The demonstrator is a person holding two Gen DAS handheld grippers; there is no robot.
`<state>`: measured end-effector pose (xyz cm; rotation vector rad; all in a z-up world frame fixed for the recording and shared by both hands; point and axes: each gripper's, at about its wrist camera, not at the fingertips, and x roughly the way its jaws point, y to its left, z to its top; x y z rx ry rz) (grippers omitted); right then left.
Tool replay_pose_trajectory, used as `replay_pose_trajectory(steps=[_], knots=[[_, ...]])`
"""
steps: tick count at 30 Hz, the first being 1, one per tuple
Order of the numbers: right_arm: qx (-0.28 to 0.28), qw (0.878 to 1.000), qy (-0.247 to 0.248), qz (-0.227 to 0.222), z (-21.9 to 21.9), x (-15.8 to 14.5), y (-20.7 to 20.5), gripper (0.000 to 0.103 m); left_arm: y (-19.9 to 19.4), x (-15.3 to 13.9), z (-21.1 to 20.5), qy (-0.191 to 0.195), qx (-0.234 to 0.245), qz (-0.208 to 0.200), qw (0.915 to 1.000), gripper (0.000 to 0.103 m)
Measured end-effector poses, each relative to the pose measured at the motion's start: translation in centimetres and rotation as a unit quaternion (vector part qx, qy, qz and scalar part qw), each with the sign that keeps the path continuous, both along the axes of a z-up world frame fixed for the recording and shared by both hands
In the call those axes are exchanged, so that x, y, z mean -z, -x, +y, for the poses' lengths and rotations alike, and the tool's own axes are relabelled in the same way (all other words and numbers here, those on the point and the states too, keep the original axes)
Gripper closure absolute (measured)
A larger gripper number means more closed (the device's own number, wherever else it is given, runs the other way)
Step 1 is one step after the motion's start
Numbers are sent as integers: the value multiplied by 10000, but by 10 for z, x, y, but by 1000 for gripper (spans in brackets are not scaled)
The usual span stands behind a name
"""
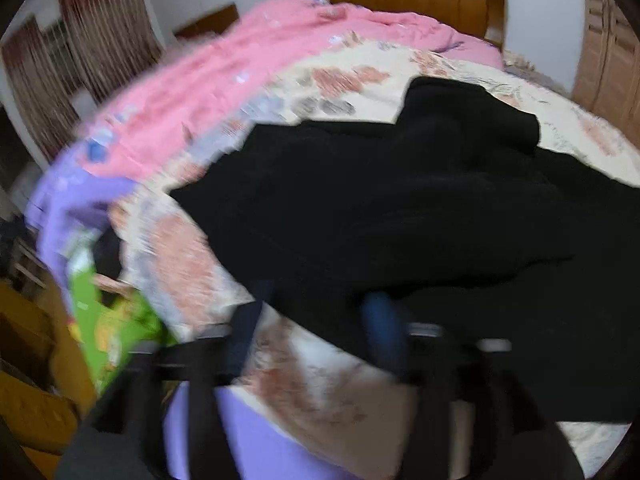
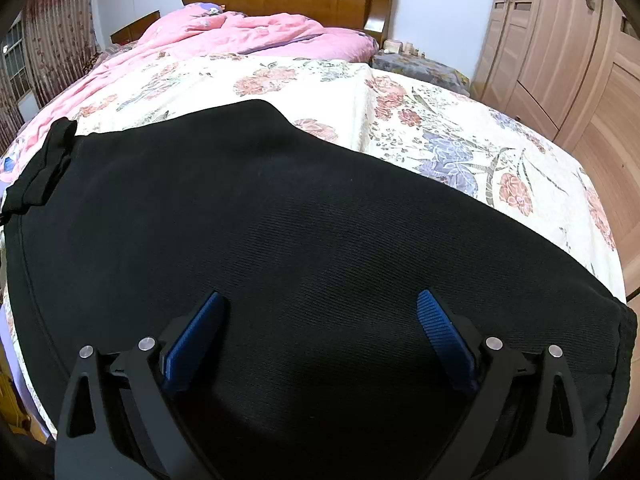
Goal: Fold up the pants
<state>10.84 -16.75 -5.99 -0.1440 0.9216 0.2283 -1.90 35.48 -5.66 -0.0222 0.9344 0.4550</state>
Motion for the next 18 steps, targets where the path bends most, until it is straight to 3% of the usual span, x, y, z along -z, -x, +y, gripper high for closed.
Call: replay_pose_trajectory(steps=[1, 4, 8, 14, 18], knots=[[9, 10000, 7, -7, 0, 0, 1, 9, 1, -4, -3, -105, 66, 22, 9999, 19], [25, 10000, 29, -22, 1, 0, 1, 9, 11, -19, -19, -550, 260, 67, 9981, 19], [28, 10000, 26, -1, 0, 0, 0, 8, 14, -42, -58, -612, 1059, -245, 9922, 19], [37, 10000, 18, -8, -1, 0, 1, 8, -42, -14, -110, -1367, 2262, 111, 9644, 19], [39, 10000, 1, -3, -1, 0, 0, 8, -66, 6, -101, -1234, 2481, 337, 9602, 20]])
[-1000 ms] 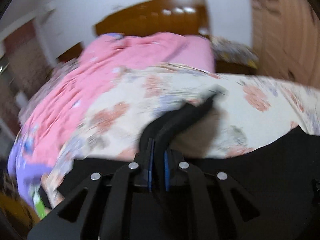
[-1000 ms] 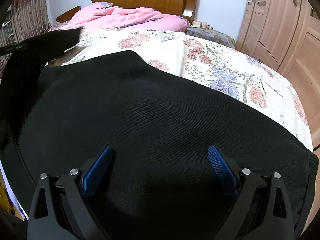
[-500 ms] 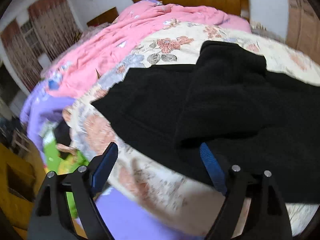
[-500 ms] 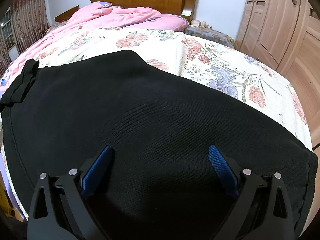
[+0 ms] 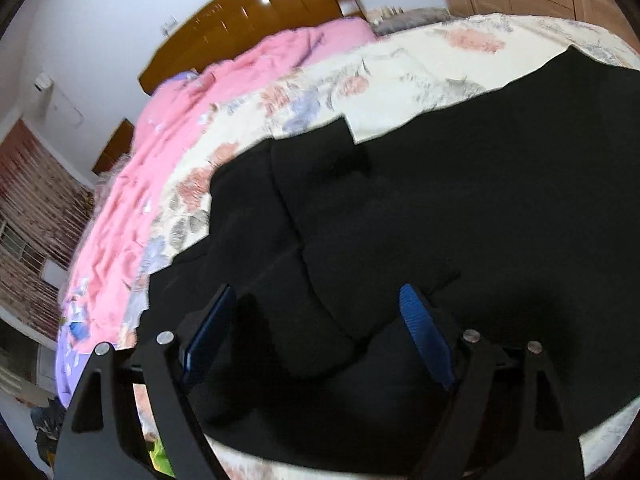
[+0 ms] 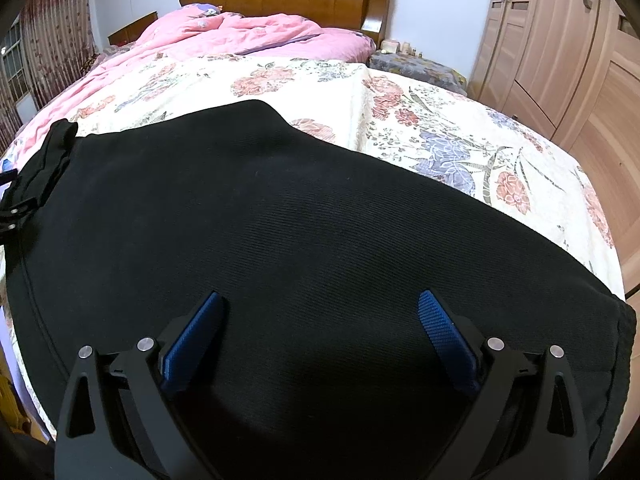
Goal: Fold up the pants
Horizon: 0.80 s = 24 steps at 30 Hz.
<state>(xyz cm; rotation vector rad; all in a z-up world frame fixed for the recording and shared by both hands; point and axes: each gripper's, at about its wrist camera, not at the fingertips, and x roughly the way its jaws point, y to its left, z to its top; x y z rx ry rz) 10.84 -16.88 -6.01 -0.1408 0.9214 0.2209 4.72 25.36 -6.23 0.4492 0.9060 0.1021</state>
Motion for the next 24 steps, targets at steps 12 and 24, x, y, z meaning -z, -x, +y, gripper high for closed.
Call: replay_pose_trajectory(steps=[12, 24], knots=[[-1, 10000, -12, 10, -1, 0, 0, 7, 23, -37, 44, 874, -457, -646, 9930, 86], [-1, 10000, -14, 14, -1, 0, -1, 7, 64, -59, 231, 2241, -2930, -1223, 9214, 98]])
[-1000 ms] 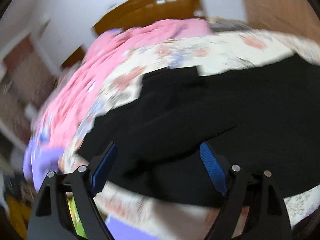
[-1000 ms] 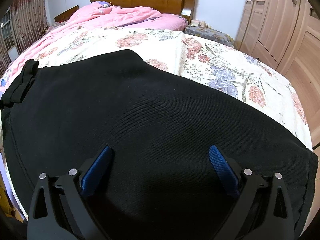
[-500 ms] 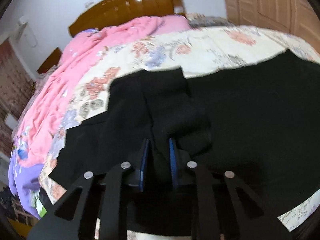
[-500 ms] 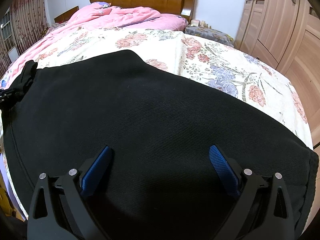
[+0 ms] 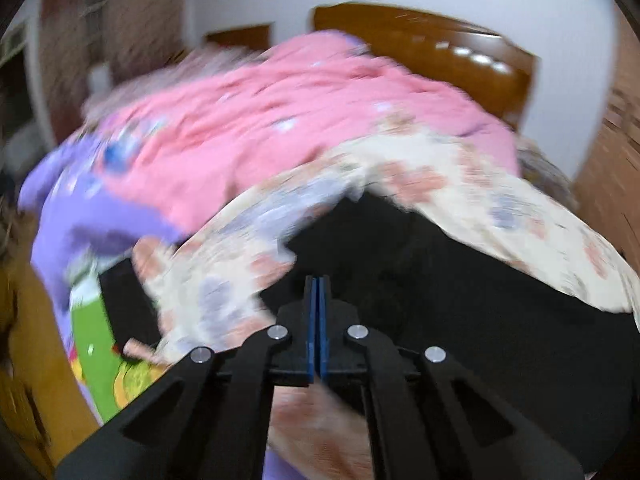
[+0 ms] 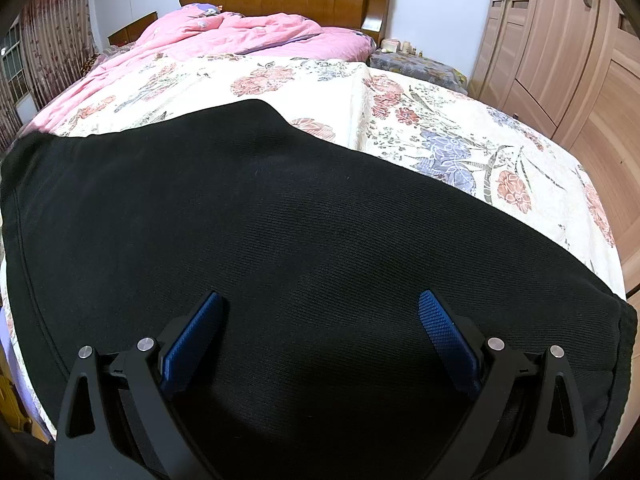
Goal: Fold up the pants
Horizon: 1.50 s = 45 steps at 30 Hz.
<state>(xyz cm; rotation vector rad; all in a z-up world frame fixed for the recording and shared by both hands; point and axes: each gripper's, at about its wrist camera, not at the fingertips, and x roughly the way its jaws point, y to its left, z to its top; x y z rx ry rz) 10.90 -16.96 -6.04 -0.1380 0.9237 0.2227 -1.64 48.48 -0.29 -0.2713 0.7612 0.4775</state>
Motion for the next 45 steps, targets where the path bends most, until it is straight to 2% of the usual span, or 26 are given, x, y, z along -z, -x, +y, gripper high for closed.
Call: replay_pose_trajectory(steps=[1, 2, 3, 4, 7, 9, 10, 11, 16, 18, 19, 20, 21, 27, 31, 33, 36, 38, 39, 41, 43, 45], knots=[[0, 10000, 1, 0, 0, 0, 0, 7, 3, 3, 6, 1, -104, 45, 9999, 80], [0, 10000, 1, 0, 0, 0, 0, 7, 7, 5, 9, -11, -194, 34, 9998, 46], [12, 10000, 11, -1, 0, 0, 0, 7, 12, 5, 8, -11, -227, -63, 9997, 33], [12, 10000, 13, -1, 0, 0, 0, 7, 16, 4, 7, 0, -214, -140, 9997, 29], [11, 10000, 10, 1, 0, 0, 0, 7, 15, 14, -3, 268, 55, -82, 9996, 29], [11, 10000, 9, 1, 0, 0, 0, 7, 10, 27, -13, 631, 303, -25, 9975, 40], [12, 10000, 10, 0, 0, 0, 0, 7, 7, 31, -17, 701, 351, 1, 9969, 50], [12, 10000, 12, -1, 0, 0, 0, 7, 3, 38, -18, 770, 372, 54, 9963, 54], [12, 10000, 14, -2, 0, 0, 0, 7, -8, 56, -14, 1042, 301, 19, 9941, 62], [12, 10000, 11, 0, 0, 0, 0, 7, -10, 58, -15, 967, 271, 58, 9949, 74], [11, 10000, 12, 0, 0, 0, 0, 7, -9, 59, -15, 887, 227, 88, 9958, 90], [11, 10000, 12, 0, 0, 0, 0, 7, -6, 57, -14, 854, 215, 64, 9961, 97], [11, 10000, 12, 1, 0, 0, 0, 7, -2, 54, -14, 910, 237, 6, 9956, 97], [12, 10000, 12, 0, 0, 0, 0, 7, 23, 21, -28, 637, 266, -75, 9976, 98], [10, 10000, 13, -3, 0, 0, 0, 7, 19, 49, -14, 953, 132, 279, 9950, 98], [13, 10000, 8, 2, 0, 0, 0, 7, 13, 63, -11, 970, 203, 277, 9947, 97], [14, 10000, 7, 3, 0, 0, 0, 7, 13, 58, -19, 578, 193, 209, 9979, 86], [15, 10000, 16, -3, 1, 0, 0, 7, 16, 46, -29, 2, -87, 245, 9997, 27], [14, 10000, 20, -4, 0, 0, 0, 7, 20, 36, -38, -359, -170, 183, 9990, 20], [34, 9999, 135, -58, 3, -2, 1, 7, 25, 17, -61, -835, -84, 27, 9965, 18], [0, 9993, 303, -197, 13, -8, 8, 6, 23, 4, -86, -979, 220, -92, 9949, 13], [-139, 9995, 186, -204, 21, -12, 12, 6, 10, 0, -123, -1036, 891, -41, 9906, 12]])
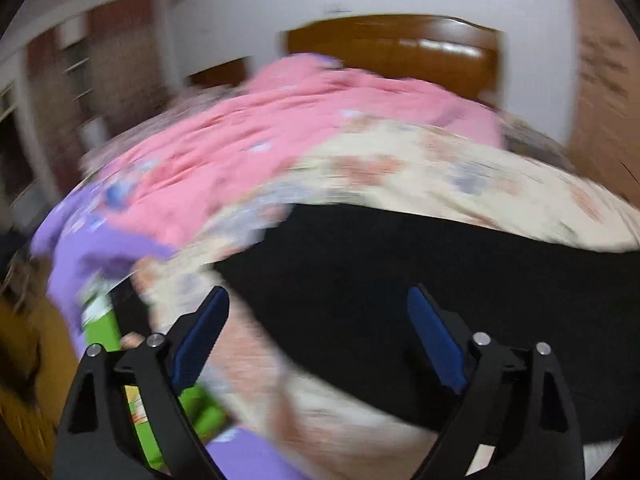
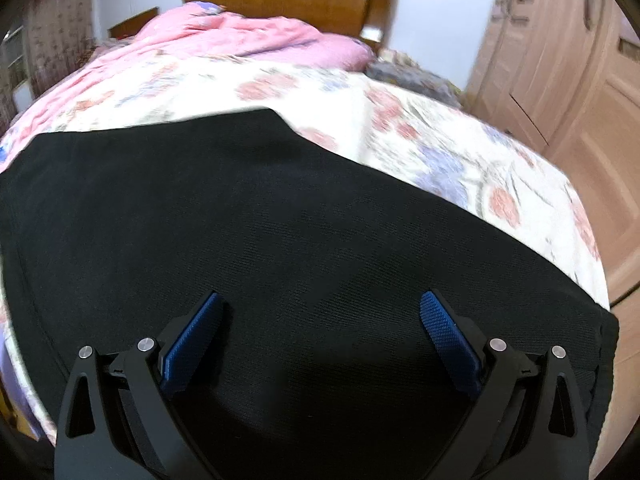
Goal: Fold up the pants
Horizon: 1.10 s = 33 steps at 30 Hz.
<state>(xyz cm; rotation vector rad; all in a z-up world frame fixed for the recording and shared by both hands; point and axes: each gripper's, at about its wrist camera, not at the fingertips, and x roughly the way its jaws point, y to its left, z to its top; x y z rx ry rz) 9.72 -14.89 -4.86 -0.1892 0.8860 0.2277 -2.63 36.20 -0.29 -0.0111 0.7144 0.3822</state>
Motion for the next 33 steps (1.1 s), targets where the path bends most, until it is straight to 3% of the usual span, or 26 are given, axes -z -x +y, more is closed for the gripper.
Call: replay_pose_trajectory(steps=[2, 5, 8, 13, 16, 19, 24, 28, 33], knots=[[-643, 9972, -372, 108, 39, -11, 15, 6, -14, 9, -32, -209, 449, 262, 9984, 11], [-1517, 9883, -114, 99, 95, -11, 36, 6, -31, 37, -64, -371, 828, 757, 9930, 11], [-2084, 9779, -31, 181, 137, -7, 47, 6, -28, 52, -77, -445, 894, 895, 9910, 11], [-3564, 9335, -154, -359, 214, -25, 75, 7, -21, 34, -41, -233, 501, 704, 9960, 11], [-4100, 9111, -390, -185, 252, -19, 67, 20, -28, 30, -6, 1, 457, 808, 9957, 11], [-4363, 8980, -553, 118, 285, -9, 55, 32, -42, 40, 18, 151, 435, 1112, 9927, 11], [-4662, 8843, -205, 160, 322, 6, 55, 38, -43, 52, 27, 238, 358, 1155, 9924, 11], [-4549, 8903, -153, 163, 322, 14, 57, 47, -40, 58, 33, 394, 383, 1115, 9922, 10], [-4484, 8937, -178, 4, 317, 7, 51, 78, -42, 60, 37, 429, 404, 1075, 9925, 7]])
